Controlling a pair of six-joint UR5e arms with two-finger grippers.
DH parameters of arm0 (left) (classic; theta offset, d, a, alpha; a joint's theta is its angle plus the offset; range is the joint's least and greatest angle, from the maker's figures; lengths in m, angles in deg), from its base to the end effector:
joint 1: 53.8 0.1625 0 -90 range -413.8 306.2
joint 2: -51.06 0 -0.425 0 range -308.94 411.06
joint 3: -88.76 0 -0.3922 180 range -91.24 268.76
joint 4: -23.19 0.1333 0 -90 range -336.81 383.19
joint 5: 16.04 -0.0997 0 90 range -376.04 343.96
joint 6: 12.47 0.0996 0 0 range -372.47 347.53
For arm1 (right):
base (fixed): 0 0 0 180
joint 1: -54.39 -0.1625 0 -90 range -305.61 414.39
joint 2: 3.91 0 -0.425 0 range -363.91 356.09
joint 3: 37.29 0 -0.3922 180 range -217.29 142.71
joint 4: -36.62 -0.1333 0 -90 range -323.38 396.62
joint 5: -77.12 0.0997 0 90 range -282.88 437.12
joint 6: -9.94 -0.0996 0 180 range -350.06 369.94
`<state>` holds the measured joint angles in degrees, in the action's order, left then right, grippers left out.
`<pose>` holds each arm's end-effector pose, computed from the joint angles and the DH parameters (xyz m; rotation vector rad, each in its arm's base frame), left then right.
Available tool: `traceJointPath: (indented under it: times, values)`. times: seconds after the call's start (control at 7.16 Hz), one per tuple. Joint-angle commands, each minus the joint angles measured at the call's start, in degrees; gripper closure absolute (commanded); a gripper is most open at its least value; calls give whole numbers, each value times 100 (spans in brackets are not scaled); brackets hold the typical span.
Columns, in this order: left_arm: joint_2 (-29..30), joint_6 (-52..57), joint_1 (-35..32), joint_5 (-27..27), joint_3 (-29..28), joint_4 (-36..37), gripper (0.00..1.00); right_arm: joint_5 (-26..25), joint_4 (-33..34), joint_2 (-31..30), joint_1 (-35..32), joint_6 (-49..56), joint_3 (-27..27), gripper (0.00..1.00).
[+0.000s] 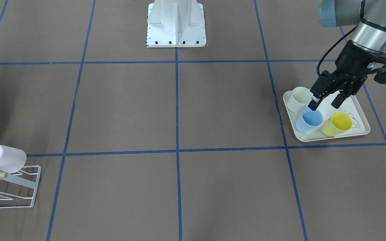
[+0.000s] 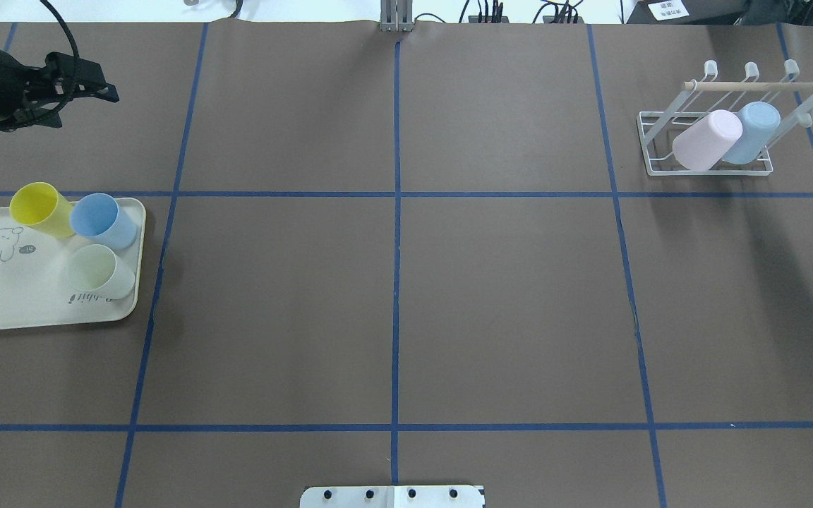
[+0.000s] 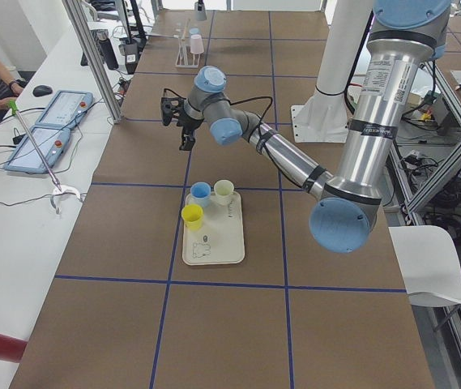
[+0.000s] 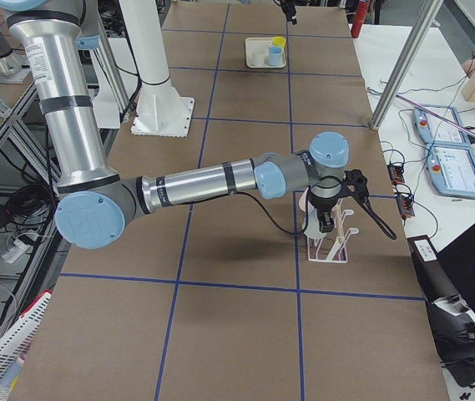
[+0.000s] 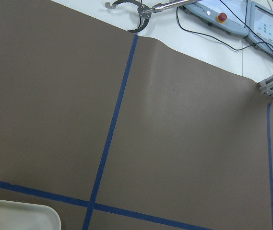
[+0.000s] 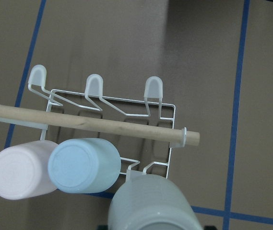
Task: Transfer IKEA cup to right arm and place on rack
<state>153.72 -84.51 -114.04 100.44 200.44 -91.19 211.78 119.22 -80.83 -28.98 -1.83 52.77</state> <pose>0.1933 -0.5172 0.3170 0.3097 1.0522 -0.4267 -0.0060 -0.5997 0.5187 0.2123 -0.8148 -0.0553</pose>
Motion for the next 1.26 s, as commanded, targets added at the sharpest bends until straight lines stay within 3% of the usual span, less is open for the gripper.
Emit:
traceJointPath:
  times: [0.0,0.56,1.12]
  values:
    - [0,-3,-6,-3,20,3,0,-11,19,193,110,-36,-163,70]
    - [0,-12,-6,-3,46,3,0,-19,-15,476,154,-10,-620,70]
    - [0,-12,12,-3,37,3,0,-63,-24,485,277,-19,-647,70]
